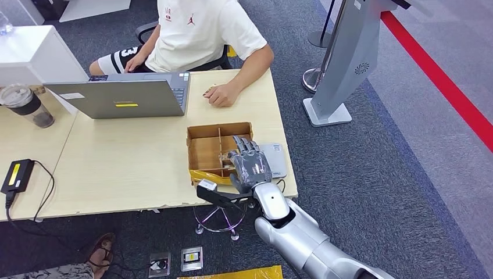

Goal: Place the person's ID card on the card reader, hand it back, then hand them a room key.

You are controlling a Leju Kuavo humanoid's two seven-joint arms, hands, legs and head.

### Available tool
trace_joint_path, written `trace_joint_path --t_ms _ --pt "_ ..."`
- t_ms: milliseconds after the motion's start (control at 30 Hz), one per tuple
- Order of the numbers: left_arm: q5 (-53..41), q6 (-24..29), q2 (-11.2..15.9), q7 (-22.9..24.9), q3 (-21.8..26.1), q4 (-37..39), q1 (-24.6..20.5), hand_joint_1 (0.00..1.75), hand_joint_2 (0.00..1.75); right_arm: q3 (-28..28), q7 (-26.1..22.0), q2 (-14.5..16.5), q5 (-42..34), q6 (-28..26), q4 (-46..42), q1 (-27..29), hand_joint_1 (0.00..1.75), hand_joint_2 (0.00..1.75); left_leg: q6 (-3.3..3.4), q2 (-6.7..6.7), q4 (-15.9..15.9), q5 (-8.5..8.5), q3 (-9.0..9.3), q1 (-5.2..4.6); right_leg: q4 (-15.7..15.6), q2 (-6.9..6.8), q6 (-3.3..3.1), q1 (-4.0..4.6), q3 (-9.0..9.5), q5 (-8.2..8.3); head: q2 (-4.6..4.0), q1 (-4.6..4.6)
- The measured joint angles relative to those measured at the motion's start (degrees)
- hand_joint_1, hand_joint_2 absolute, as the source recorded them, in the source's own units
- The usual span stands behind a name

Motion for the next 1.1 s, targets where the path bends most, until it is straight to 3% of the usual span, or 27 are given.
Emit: trace_joint_path --t_ms 100,267,600,733,933,1100 --pt "0.2 0.1 0.0 0.0 0.0 0.0 0.0 0.00 1.75 -0.2 0.3 -0.1 0.1 0.0 0.0 0.2 0.94 1.75 0.00 0.00 0.0 0.00 0.00 0.00 0.0 0.00 0.00 0.00 0.00 0.00 0.00 0.00" --pt "0.4 0.2 0.0 0.0 0.0 0.0 0.0 0.00 1.75 -0.6 0.4 -0.3 0.2 0.2 0.0 0.5 1.23 1.75 0.00 0.00 0.0 0.00 0.00 0.00 0.0 0.00 0.00 0.00 0.00 0.00 0.00 0.00" --pt "1.7 1.5 -0.1 1.0 0.0 0.0 0.1 0.00 1.75 -1.2 0.5 -0.4 0.3 0.4 0.0 0.7 1.30 1.75 0.00 0.00 0.0 0.00 0.00 0.00 0.0 0.00 0.00 0.00 0.00 0.00 0.00 -0.01" --pt "2.0 1.8 -0.2 1.5 0.0 -0.1 0.2 0.00 1.75 -1.3 0.4 -0.4 0.1 0.4 0.0 0.7 1.43 1.75 0.00 0.00 0.0 0.00 0.00 0.00 0.0 0.00 0.00 0.00 0.01 0.00 0.00 0.00" --pt "2.3 2.0 -0.2 1.8 0.0 -0.2 0.3 0.00 1.75 -1.4 0.3 -0.3 -0.5 0.4 0.0 0.7 1.43 1.75 0.00 0.00 0.0 0.00 0.00 0.00 0.0 0.00 0.00 0.00 0.01 0.00 0.00 0.00" --pt "2.5 2.1 -0.2 2.1 0.0 -0.3 0.3 0.00 1.75 -1.4 0.2 -0.2 -0.7 0.1 0.0 0.7 1.60 1.75 0.00 0.00 0.0 0.00 0.00 0.00 0.0 0.00 0.00 0.00 0.01 0.00 0.00 0.00"
